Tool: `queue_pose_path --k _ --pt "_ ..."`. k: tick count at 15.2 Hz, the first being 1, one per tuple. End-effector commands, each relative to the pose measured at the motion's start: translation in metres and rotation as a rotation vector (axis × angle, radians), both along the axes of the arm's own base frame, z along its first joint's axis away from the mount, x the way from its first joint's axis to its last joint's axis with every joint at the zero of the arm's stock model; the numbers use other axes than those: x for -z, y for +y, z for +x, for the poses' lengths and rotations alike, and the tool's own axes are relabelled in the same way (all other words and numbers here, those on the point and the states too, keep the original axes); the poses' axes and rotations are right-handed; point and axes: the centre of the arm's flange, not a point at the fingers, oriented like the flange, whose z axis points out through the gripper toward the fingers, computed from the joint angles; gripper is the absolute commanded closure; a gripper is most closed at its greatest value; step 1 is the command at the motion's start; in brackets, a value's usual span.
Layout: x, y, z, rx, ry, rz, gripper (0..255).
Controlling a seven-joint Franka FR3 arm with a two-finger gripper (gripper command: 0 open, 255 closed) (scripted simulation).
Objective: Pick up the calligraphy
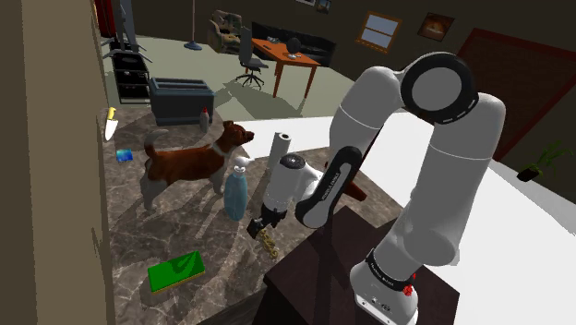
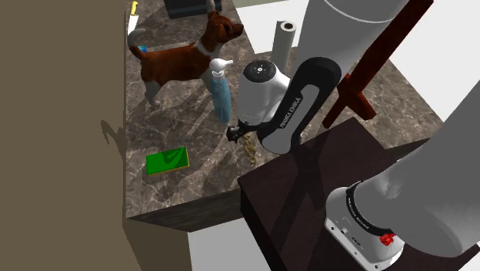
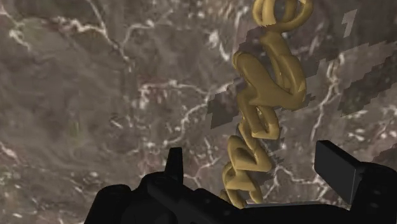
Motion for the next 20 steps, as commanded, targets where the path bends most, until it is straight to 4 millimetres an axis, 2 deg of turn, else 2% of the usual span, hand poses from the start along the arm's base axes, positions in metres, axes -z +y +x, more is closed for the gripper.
queue_pose_path --k 1,2,11,20 --pt "0.004 0.000 0.001 0.000 0.000 -0.001 0" --pt "0.004 0.001 0.000 0.000 0.000 -0.001 255" --pt "0.004 0.000 0.001 0.000 0.000 -0.001 255" --pt "-0.043 0.000 0.001 0.000 0.000 -0.001 255"
